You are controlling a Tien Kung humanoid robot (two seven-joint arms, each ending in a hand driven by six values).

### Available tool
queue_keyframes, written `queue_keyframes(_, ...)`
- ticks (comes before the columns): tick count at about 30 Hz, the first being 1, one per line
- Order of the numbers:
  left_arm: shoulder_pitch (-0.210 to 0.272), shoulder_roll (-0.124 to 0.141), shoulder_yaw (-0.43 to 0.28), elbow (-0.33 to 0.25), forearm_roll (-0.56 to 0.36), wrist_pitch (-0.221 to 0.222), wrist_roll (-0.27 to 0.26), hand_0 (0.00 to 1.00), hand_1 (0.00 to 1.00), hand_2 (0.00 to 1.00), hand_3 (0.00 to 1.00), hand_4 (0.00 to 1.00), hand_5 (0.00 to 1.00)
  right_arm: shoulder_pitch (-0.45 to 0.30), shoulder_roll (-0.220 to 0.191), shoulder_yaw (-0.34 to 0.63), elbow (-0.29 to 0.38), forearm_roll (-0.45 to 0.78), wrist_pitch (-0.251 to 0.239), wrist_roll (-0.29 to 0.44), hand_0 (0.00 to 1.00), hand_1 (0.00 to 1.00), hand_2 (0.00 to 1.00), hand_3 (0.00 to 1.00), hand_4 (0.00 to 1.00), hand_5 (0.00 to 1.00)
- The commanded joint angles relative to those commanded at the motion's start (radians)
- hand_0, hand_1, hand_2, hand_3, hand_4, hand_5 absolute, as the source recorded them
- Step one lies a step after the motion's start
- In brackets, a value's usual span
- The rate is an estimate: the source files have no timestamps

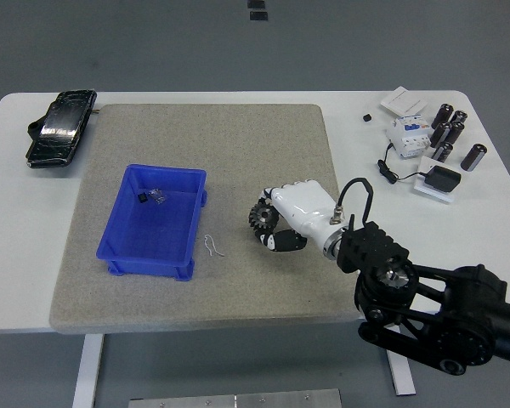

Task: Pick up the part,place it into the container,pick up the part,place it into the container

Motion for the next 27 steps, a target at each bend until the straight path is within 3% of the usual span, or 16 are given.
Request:
queue_keyframes(7,-0.004,-0.003,-0.005,-0.001,0.013,-0.002,0.005,0.68,0.635,0.606,0.587,0.655,0.29,0.101,0.157,-0.073,-0.082,0.0,-0.031,0.04,0.251,0.405,0.457,0.577,0.569,0.059)
queue_keyframes(8,-0.004,-0.003,-0.006,-0.002,0.016,-0.002,0.006,0.679,0.635,0.607,0.587,0.657,0.292,0.11,0.179,-0.081,-0.095,0.002,-0.042,0.047,0.321,0.503,0.558,0.641,0.513,0.088)
queue_keyframes(13,-0.003,-0.002,-0.015,-0.004,0.029,-0.003,0.013,0.679,0.635,0.607,0.587,0.657,0.292,0.15,0.266,-0.121,-0.162,0.033,-0.09,0.08,0.321,0.503,0.558,0.641,0.513,0.088)
queue_keyframes(14,-0.002,-0.002,-0.015,-0.004,0.03,-0.003,0.013,0.68,0.635,0.607,0.588,0.658,0.293,0.157,0.279,-0.13,-0.177,0.043,-0.092,0.084,0.549,0.672,0.681,0.674,0.539,0.354)
queue_keyframes(19,0.006,-0.005,-0.015,-0.005,0.032,-0.004,0.016,0.68,0.635,0.607,0.588,0.658,0.293,0.175,0.296,-0.161,-0.235,0.075,-0.089,0.093,0.549,0.672,0.681,0.674,0.539,0.354)
queue_keyframes(20,0.007,-0.006,-0.016,-0.005,0.033,-0.004,0.017,0.68,0.635,0.607,0.588,0.658,0.295,0.177,0.296,-0.165,-0.24,0.078,-0.088,0.094,0.936,0.921,0.904,0.878,0.714,0.457)
queue_keyframes(25,0.009,-0.005,-0.021,-0.006,0.04,-0.004,0.02,0.68,0.635,0.607,0.588,0.658,0.295,0.181,0.296,-0.178,-0.254,0.091,-0.074,0.1,0.936,0.921,0.904,0.878,0.714,0.457)
queue_keyframes(26,0.009,-0.005,-0.02,-0.006,0.039,-0.004,0.02,0.68,0.635,0.606,0.587,0.658,0.295,0.181,0.296,-0.178,-0.254,0.091,-0.07,0.102,0.998,0.996,0.976,0.956,0.885,0.457)
queue_keyframes(27,0.008,-0.005,-0.02,-0.006,0.038,-0.004,0.019,0.68,0.635,0.606,0.587,0.658,0.295,0.181,0.296,-0.179,-0.253,0.091,-0.068,0.104,0.998,0.996,0.976,0.956,0.885,0.457)
